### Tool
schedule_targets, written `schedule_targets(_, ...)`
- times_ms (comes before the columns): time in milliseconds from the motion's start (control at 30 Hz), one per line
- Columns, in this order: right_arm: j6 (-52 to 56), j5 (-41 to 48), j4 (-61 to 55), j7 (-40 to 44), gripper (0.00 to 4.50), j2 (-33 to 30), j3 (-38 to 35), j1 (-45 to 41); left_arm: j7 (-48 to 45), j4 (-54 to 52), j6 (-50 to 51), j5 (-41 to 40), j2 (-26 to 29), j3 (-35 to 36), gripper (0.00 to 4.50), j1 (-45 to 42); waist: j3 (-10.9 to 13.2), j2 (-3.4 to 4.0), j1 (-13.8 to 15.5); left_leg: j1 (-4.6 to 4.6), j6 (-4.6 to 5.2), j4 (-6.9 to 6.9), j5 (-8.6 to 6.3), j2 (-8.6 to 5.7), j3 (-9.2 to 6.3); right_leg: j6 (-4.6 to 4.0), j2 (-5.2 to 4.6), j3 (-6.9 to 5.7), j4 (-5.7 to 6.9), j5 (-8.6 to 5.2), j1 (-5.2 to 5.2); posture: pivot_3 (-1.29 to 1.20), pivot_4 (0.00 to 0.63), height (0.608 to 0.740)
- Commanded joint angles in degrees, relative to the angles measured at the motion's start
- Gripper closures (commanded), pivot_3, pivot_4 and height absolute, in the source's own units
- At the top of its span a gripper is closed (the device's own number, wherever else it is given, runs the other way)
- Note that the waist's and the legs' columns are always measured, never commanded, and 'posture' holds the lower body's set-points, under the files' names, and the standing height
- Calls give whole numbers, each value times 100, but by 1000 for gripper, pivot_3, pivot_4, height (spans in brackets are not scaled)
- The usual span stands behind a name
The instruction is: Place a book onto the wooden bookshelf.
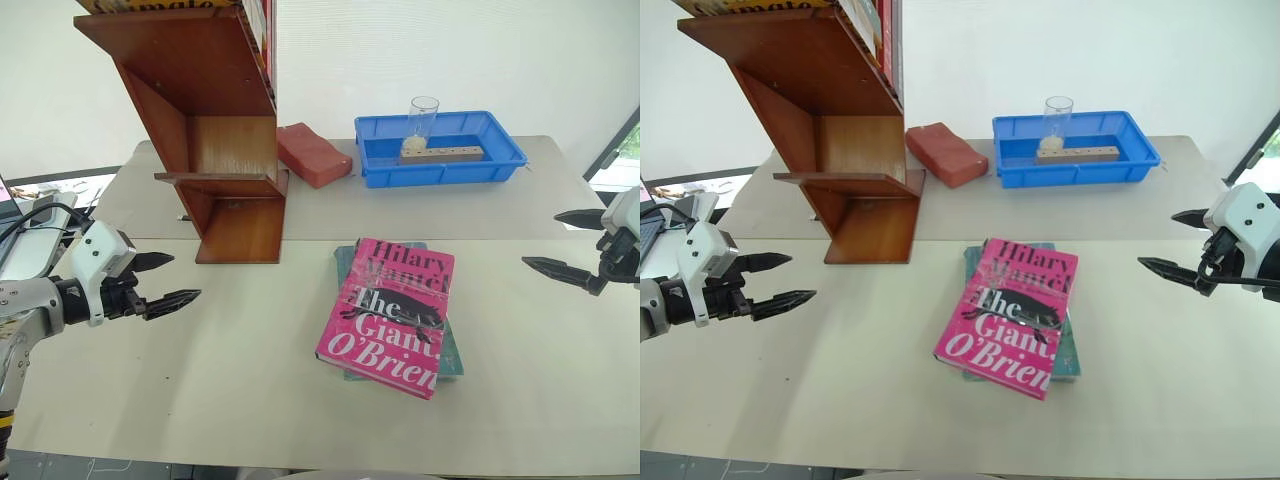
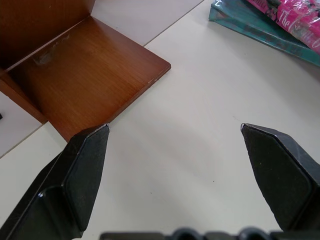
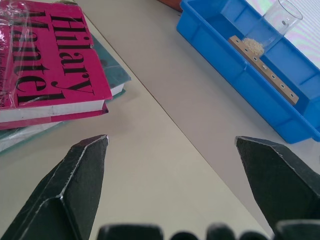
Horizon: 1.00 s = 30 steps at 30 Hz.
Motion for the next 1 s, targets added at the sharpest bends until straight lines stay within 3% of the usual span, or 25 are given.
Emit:
schedule_targets(33, -20, -7, -167, -31, 17, -65, -145, -139, -161, -200, -149, -70, 84, 207, 0, 54, 0, 0, 1, 0, 0, 0, 0, 0, 0, -1, 0, 0, 0, 1, 0, 0, 150, 637)
schedule_targets(533, 56, -100, -225, -131, 17, 57, -126, -113, -488, -19, -822, -44, -77, 276, 0, 40, 0, 1, -1, 1, 0, 0, 0, 1, 2, -8, 0, 0, -2, 5, 2, 0, 150, 637)
schedule_targets(700, 14, -89, -241, -150, 17, 94, -164, -100, -212, 151, 275, -119, 148, -47, 0, -218, 0, 0, 3, 1, 0, 0, 0, 0, 2, -6, 0, 0, -1, 3, 3, 0, 150, 637)
schedule_targets(867, 56, -17, -340, -128, 17, 145, -211, -41, -338, 127, 662, -385, 3, -278, 0, -504, -1, 1, 1, 1, 0, 0, 0, 0, 2, -5, 1, 0, 0, 3, 3, 0, 150, 637)
schedule_targets(1000, -129, -83, -564, 36, 1159, 145, -198, 244, -285, -10, 1646, -1112, -381, -684, 0, -970, -1, 1, 23, 2, 0, 2, 0, -1, 2, -5, 1, 0, -2, 4, 10, 0, 150, 637)
